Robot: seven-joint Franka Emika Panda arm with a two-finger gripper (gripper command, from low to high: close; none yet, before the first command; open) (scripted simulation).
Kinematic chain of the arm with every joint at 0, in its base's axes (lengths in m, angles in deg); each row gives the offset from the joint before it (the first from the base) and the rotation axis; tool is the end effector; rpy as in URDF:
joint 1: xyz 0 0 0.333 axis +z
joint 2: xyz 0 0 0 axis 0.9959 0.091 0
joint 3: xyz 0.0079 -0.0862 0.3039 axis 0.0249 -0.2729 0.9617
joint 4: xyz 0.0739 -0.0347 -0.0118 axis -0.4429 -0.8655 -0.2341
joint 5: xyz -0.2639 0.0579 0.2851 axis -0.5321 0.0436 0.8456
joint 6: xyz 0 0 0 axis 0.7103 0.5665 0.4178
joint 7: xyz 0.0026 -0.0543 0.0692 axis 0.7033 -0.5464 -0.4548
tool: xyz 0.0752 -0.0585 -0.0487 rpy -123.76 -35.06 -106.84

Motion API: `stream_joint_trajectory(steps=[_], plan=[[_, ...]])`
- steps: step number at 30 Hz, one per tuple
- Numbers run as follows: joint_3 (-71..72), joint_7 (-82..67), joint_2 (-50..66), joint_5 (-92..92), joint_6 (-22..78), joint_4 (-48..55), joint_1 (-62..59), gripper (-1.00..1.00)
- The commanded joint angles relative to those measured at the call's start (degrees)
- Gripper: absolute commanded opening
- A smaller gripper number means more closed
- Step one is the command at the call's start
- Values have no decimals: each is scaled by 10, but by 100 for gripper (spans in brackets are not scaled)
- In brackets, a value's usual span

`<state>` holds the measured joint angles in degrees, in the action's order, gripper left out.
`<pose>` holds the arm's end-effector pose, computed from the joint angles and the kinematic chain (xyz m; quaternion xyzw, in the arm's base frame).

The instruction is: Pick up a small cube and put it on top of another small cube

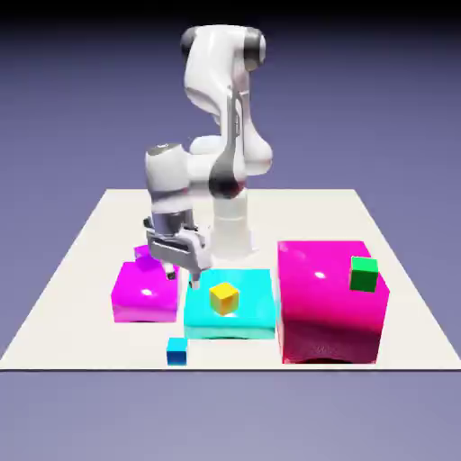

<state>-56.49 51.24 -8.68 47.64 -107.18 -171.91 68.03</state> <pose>0.5042 -0.1358 0.2886 -0.6002 0.7903 0.0235 0.1208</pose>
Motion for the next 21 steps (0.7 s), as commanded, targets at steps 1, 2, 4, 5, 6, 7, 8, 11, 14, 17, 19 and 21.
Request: stream_joint_trajectory(steps=[1,2,4,5,6,7,8,11,14,17,19,21], plan=[[1,16,21,12,15,14,-8,0],[2,32,42,23,30,28,-17,0],[5,64,83,46,59,56,-35,0],[6,80,104,58,74,71,-44,0],[7,96,125,69,89,85,-53,0],[8,112,145,81,103,99,-62,0],[9,128,166,92,118,113,-71,0],[11,151,196,109,139,133,-84,0],[28,128,258,135,80,138,-78,0],[33,123,274,142,65,139,-76,-100],[21,138,232,124,105,136,-81,-100],[6,145,191,103,143,130,-83,-100]])
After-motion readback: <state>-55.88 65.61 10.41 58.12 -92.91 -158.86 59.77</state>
